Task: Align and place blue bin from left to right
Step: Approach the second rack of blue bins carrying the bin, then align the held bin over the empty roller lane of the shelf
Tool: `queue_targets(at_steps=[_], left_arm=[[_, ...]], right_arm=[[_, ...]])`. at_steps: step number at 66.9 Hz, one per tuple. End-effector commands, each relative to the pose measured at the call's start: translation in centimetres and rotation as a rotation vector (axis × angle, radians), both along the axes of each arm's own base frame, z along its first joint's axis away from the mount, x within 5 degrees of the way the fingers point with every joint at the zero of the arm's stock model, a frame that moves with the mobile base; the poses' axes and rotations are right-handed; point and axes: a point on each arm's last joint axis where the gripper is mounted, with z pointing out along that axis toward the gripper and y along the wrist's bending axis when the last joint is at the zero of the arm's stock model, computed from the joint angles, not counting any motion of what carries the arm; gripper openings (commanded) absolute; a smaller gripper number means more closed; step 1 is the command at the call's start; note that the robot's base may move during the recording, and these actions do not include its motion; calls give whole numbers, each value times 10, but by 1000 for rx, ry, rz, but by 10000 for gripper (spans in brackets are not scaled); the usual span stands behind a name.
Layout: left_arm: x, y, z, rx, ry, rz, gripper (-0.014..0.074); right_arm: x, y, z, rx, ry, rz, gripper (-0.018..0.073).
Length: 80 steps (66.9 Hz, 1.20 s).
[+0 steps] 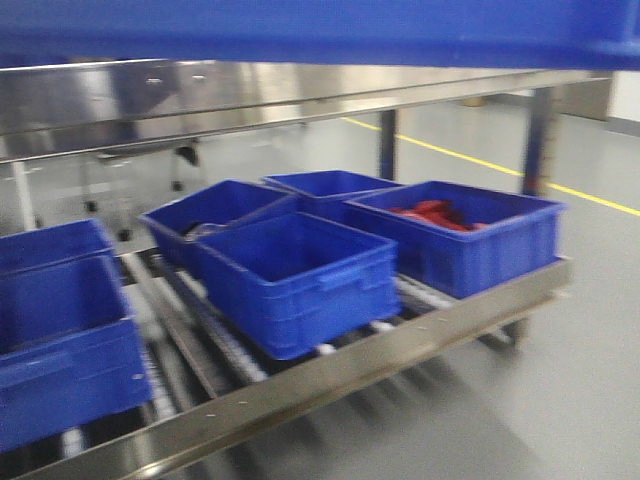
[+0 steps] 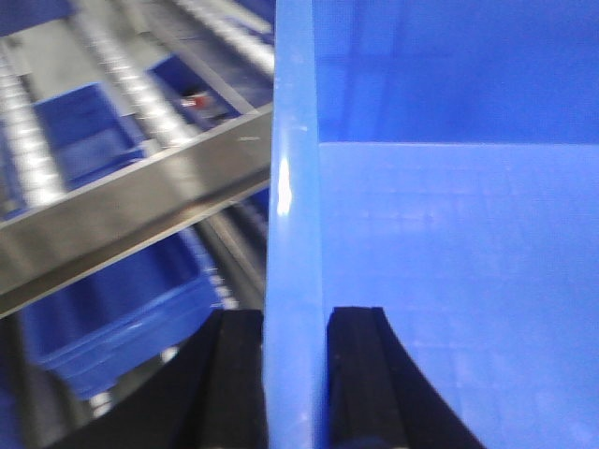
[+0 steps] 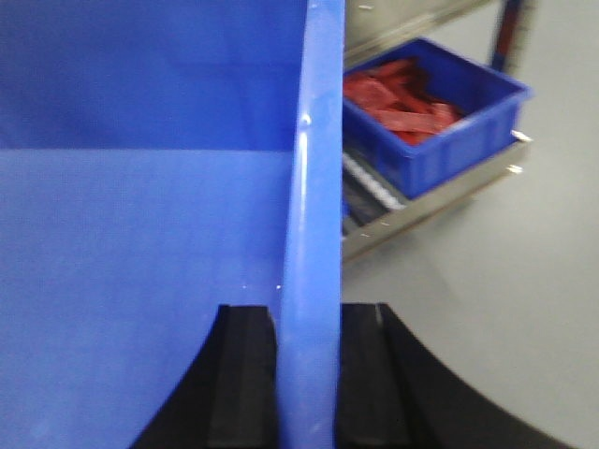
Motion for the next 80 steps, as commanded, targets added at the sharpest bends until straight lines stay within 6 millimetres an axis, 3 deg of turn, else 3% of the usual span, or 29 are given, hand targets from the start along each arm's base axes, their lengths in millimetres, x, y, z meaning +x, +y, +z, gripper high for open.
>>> queue_targets(at_steps=[1,80], left_arm=[[-1,-8,13,-58,-104,-88,-111],[-1,-8,13,-58,-104,-88,-111]], right_arm=[[-4,10,14,102,-99,108,-70],[-4,10,14,102,-99,108,-70]])
